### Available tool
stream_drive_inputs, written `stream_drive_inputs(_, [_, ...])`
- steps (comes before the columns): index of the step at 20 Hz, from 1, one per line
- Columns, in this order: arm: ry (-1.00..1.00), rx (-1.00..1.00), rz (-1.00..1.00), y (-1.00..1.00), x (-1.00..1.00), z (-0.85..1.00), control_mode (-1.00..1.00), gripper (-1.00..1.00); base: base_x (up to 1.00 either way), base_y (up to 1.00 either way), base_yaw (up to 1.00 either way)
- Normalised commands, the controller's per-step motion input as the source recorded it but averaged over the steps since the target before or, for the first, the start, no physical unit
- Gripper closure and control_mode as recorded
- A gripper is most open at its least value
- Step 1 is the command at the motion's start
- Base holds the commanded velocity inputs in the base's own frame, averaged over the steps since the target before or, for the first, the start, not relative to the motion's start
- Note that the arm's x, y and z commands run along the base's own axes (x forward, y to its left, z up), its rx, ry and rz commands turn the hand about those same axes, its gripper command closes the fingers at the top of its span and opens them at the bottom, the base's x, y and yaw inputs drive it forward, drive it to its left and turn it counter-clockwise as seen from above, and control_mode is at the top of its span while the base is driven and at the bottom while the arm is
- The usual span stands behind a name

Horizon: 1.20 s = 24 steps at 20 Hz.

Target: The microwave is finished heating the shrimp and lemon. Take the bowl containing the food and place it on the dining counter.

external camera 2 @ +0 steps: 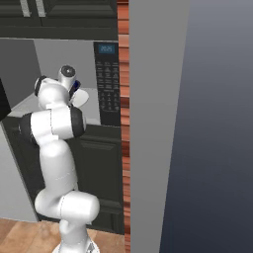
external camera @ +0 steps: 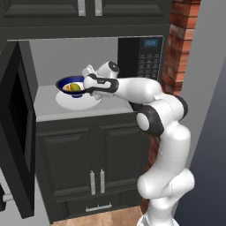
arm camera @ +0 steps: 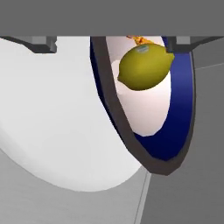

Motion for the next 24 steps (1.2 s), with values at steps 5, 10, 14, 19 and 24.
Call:
stream_drive_inputs(5, [0.03,-0.03,0.0,0.02,0.22,-0.08,-1.0,-1.0,0.0,0.0,0.0])
stream_drive_inputs(10, [0.0,-0.05,0.0,-0.03,-0.01,-0.35,-1.0,1.0,0.0,0.0,0.0])
stream_drive_inputs(14, [0.0,0.0,0.0,0.0,0.0,-0.01,-1.0,1.0,0.0,0.0,0.0])
stream_drive_inputs(19, [0.0,0.0,0.0,0.0,0.0,0.0,-1.0,1.0,0.0,0.0,0.0])
stream_drive_inputs(24, [-0.03,0.0,-0.01,-0.16,-0.45,0.0,-1.0,1.0,0.0,0.0,0.0])
